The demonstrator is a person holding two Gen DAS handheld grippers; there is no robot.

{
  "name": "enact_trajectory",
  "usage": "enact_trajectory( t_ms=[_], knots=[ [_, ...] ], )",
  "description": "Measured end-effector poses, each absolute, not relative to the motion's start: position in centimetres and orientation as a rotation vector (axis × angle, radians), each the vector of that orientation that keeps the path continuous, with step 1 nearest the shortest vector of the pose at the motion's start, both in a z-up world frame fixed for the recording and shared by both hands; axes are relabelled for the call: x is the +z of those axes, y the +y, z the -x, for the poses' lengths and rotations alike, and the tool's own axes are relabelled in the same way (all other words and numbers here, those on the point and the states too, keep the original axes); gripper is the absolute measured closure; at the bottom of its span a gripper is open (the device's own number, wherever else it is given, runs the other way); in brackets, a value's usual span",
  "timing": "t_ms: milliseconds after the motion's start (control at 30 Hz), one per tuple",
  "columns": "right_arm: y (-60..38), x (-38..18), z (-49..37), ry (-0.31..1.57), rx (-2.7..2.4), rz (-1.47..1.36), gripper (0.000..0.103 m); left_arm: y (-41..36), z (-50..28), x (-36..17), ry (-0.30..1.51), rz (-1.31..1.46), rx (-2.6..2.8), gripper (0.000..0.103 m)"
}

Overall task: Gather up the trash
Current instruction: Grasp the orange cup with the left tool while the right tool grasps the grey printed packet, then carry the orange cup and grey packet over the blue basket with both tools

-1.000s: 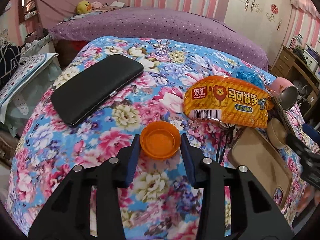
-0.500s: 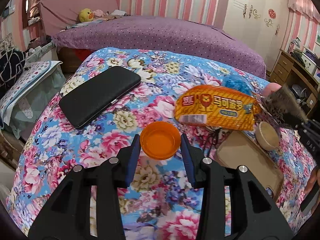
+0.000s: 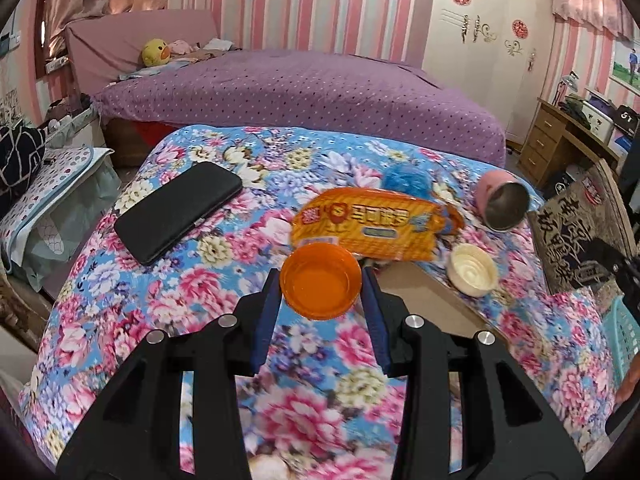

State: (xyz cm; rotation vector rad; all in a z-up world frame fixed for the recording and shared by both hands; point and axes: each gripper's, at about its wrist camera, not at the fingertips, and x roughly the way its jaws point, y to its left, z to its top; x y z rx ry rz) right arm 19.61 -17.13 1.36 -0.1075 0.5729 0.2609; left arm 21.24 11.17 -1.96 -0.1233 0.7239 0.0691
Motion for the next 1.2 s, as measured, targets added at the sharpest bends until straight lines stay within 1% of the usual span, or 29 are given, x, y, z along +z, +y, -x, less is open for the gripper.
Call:
enact_trajectory(
  t_ms=[367,467,667,900,1200],
  knots=[
    [-24.2,0.0,-13.0,0.567,0.171,0.005,0.098,4.2,-18.0,-0.3,0.664,0.048,-0.017,0.064],
    [-26.0,-0.3,-12.0,0.552,0.156,-0.024,0.098,1.8,-17.1,-0.6,0.656,0.041,-0.054,0.064],
    [-28.6,0.0,-11.3,0.530,0.134,-0.051,0.098,-3.5,-15.4,-1.1,0.621,-0.059,-0.078,0.064],
    [-31.2,0.5,-10.1,0.523,0.087,-0.041,0.098,-6.8,-14.9,-1.0,0.623,-0.013,-0.124,0.064],
    [-38.1,0.4,-8.3,0.529,-0.020,-0.076,0.098,-10.3,-15.3,-2.0,0.650,0.022,-0.161,0.064]
  ],
)
